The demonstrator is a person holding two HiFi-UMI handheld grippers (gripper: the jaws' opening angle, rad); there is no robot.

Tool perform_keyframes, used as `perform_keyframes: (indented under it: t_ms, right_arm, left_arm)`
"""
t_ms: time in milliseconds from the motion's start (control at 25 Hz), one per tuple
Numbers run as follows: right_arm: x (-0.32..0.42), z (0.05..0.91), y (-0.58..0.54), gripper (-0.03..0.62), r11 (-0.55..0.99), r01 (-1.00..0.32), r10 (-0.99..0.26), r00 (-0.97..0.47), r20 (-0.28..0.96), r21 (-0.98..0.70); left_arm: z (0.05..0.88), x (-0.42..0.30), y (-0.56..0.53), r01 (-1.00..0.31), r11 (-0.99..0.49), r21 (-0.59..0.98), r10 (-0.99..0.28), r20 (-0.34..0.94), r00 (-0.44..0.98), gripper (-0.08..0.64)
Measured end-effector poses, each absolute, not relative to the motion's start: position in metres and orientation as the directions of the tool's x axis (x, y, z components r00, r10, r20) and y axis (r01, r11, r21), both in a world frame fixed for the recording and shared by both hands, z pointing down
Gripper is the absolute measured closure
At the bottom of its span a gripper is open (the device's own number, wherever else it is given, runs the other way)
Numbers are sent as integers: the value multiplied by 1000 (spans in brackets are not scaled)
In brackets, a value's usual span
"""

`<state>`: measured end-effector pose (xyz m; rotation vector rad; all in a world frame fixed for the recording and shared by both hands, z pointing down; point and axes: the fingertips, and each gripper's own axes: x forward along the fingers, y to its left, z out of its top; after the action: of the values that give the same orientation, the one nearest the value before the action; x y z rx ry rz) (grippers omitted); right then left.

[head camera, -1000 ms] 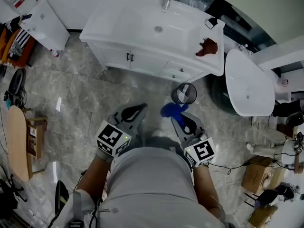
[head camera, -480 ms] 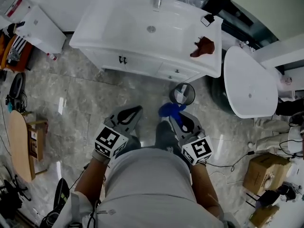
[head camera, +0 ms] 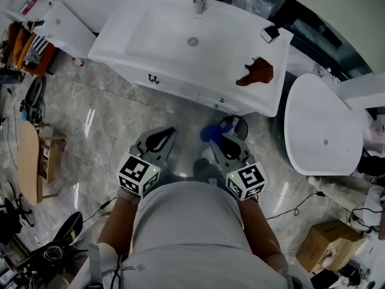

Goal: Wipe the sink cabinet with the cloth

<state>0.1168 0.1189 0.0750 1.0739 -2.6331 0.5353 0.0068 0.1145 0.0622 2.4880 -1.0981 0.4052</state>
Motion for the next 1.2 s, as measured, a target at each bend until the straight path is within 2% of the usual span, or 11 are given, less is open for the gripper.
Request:
perform_keyframes:
  t_ms: [360, 720, 1200]
  right_arm:
    - [124, 104, 89, 535, 700, -674, -559, -723, 407, -237]
    - [106, 149, 65, 535, 716, -688, -557, -666, 496, -120]
    - [77, 268, 14, 535, 706, -707, -542, -580, 608, -44]
  left_arm:
    - [84, 13, 109, -820, -518, 245, -679, 464, 568, 549]
    - [121, -11, 85, -802, -537, 260, -657, 468, 591, 549]
    - [211, -49, 72, -827, -447, 341, -642, 522, 562, 549]
